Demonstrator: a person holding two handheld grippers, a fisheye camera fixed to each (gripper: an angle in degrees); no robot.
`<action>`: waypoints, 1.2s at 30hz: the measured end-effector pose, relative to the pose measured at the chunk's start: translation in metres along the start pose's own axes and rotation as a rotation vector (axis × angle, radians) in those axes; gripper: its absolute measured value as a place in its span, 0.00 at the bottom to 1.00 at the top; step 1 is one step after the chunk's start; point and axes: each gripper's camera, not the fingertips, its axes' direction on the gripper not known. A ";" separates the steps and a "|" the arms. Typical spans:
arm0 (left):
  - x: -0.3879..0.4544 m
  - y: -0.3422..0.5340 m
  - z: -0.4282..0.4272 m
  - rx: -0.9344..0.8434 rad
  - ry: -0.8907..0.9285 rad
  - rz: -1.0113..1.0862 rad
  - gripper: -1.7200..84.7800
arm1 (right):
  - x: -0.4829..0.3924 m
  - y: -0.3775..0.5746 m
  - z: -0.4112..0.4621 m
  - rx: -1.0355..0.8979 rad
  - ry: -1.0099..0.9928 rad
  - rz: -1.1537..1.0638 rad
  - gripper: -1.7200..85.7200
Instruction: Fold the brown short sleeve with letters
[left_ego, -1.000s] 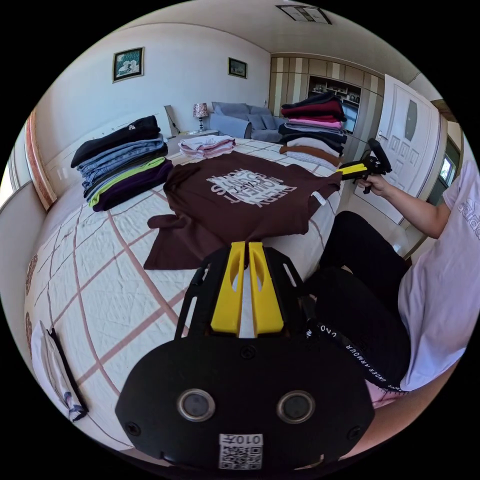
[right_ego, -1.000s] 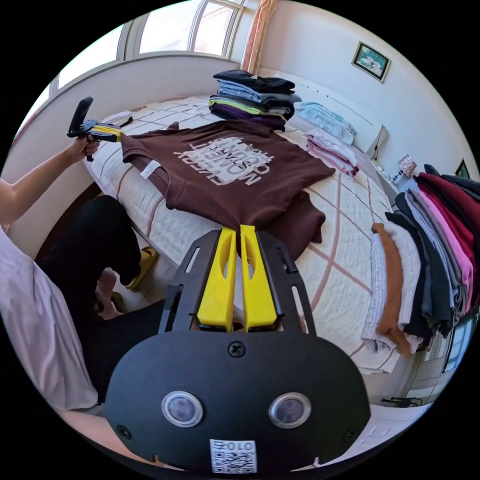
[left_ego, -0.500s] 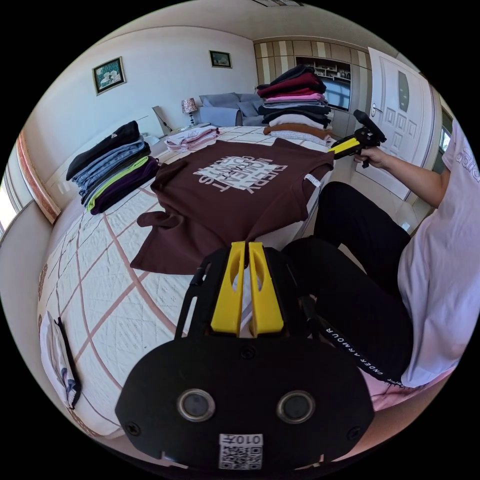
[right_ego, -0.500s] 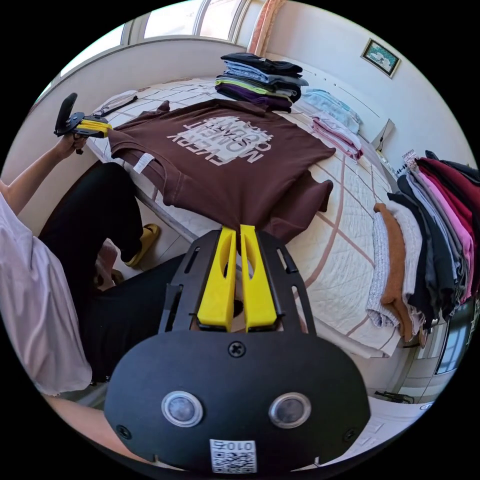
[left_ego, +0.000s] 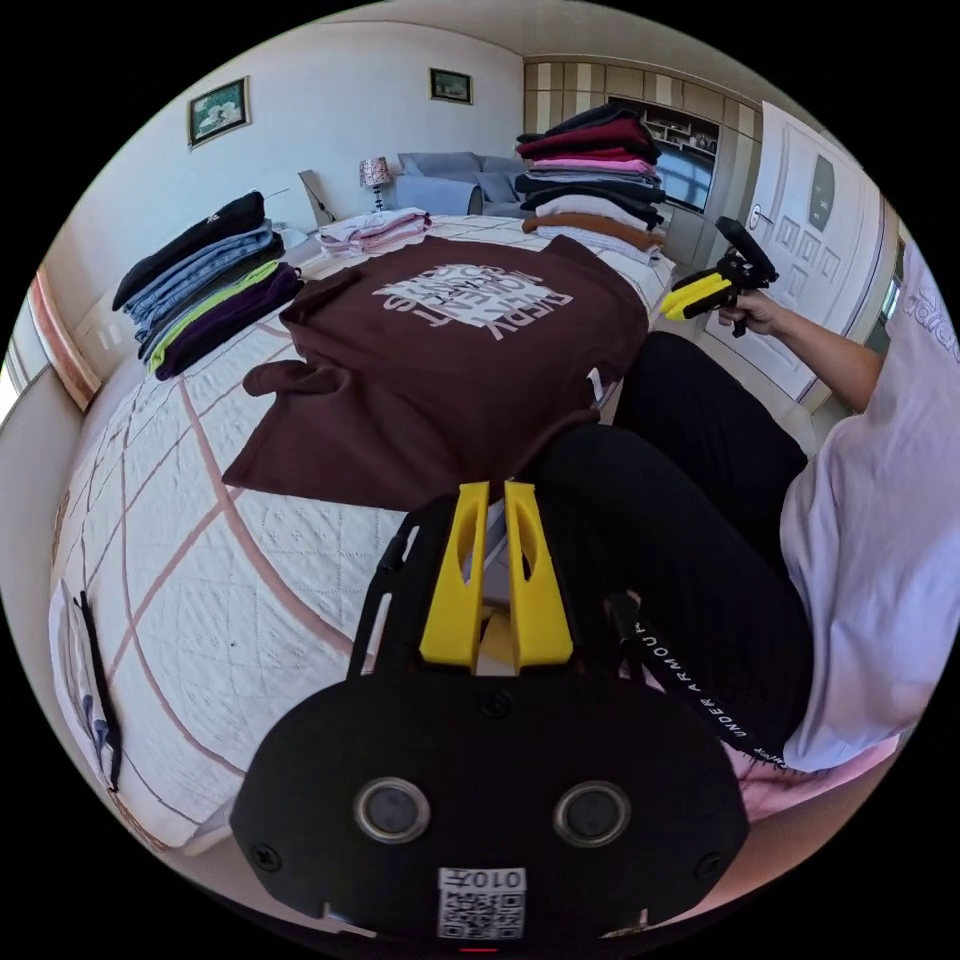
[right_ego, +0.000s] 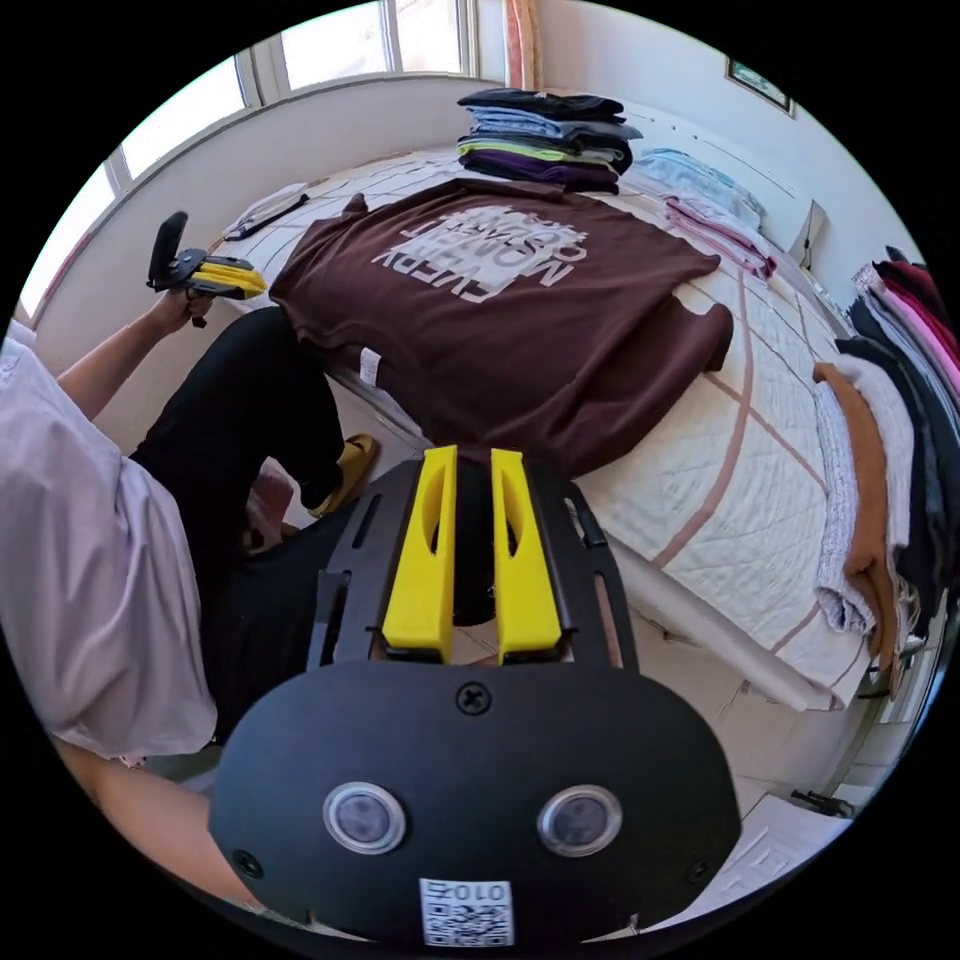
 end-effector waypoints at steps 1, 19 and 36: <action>-0.011 -0.001 -0.017 0.075 -0.002 -0.046 0.03 | -0.002 0.008 -0.004 0.028 0.010 0.031 0.07; -0.248 -0.310 0.181 -0.093 -0.180 0.122 0.08 | -0.007 -0.019 -0.039 0.290 0.038 0.070 0.06; -0.540 -0.183 0.091 0.063 0.029 -0.719 0.07 | 0.000 -0.004 -0.025 0.270 0.049 0.145 0.05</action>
